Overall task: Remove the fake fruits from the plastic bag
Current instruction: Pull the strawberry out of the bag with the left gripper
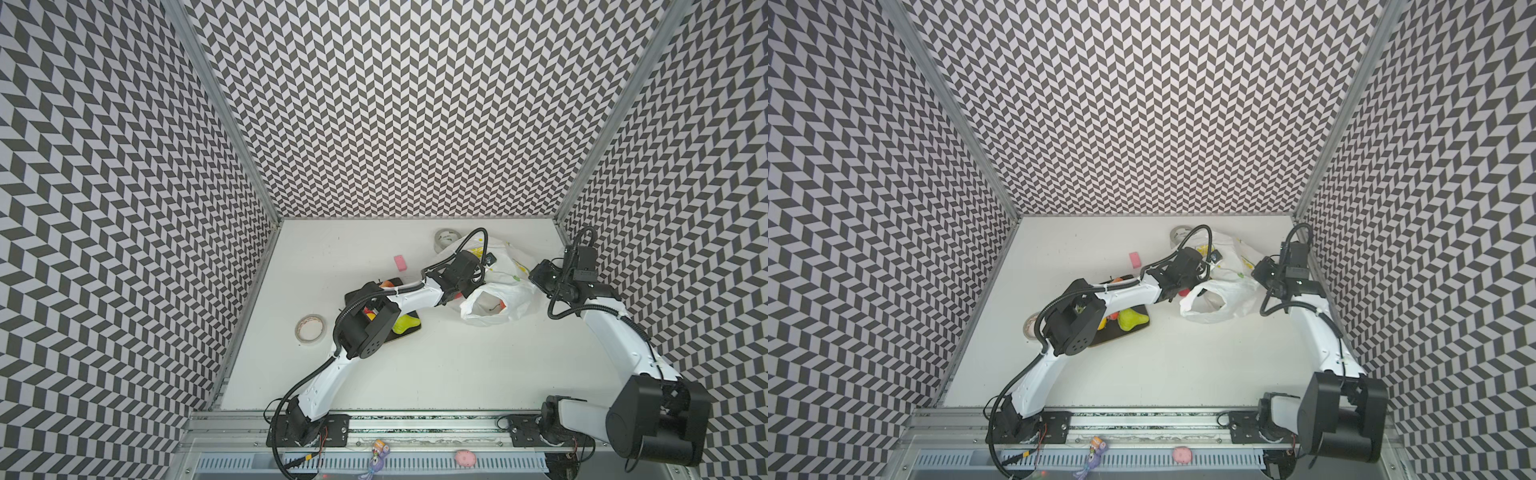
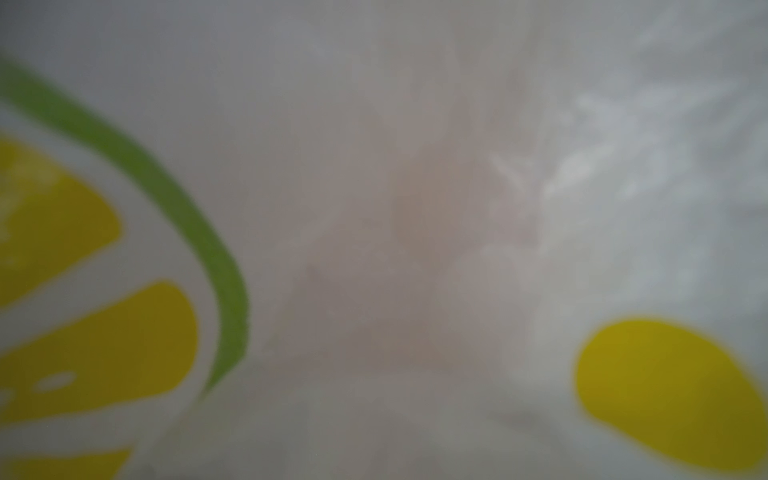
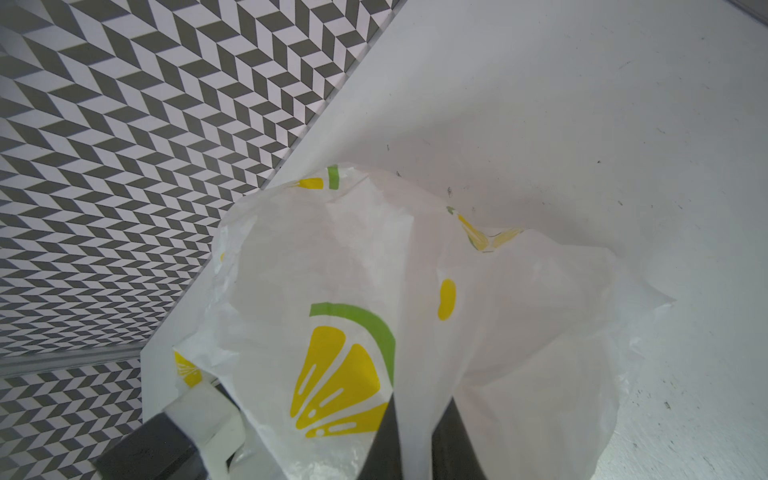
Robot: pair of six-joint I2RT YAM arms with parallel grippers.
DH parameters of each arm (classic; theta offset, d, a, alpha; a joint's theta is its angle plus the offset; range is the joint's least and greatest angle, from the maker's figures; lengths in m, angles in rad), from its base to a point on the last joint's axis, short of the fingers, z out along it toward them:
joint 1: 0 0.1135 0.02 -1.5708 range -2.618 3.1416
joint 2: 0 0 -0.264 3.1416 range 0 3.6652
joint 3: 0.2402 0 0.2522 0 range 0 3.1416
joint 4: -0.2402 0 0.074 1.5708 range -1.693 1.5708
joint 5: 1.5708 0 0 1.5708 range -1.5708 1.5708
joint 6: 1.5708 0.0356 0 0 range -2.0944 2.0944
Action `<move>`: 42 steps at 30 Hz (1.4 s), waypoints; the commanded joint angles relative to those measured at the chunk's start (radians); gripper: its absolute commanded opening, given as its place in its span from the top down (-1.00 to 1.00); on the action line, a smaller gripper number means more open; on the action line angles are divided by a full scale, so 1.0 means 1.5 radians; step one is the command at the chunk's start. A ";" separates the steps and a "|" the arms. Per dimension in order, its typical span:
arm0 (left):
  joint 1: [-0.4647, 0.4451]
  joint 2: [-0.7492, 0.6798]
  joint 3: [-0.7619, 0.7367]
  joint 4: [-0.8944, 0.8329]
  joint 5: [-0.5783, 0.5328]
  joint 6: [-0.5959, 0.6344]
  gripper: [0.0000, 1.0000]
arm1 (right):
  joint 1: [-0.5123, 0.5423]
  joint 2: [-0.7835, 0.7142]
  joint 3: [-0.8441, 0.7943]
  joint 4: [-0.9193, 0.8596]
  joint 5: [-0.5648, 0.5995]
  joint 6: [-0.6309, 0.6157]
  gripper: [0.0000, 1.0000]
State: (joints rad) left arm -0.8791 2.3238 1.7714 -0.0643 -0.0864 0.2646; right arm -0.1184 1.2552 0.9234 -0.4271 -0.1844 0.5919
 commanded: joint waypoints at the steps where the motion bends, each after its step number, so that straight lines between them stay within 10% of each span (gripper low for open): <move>1: 0.001 0.026 0.034 -0.053 -0.023 -0.008 -0.49 | -0.001 -0.016 0.009 0.007 -0.003 -0.001 0.74; 18: 0.031 -0.191 -0.198 0.125 0.073 -0.057 -0.50 | -0.001 -0.025 0.000 0.010 -0.006 0.000 0.74; 42: 0.047 -0.130 -0.150 -0.111 0.031 -0.194 -0.34 | -0.001 -0.030 -0.009 0.023 -0.014 0.009 0.74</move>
State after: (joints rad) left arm -0.8089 2.0987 1.4967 -0.1753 -0.0063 0.0032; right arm -0.1192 1.2362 0.9199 -0.4404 -0.1993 0.5953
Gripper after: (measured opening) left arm 0.671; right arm 0.129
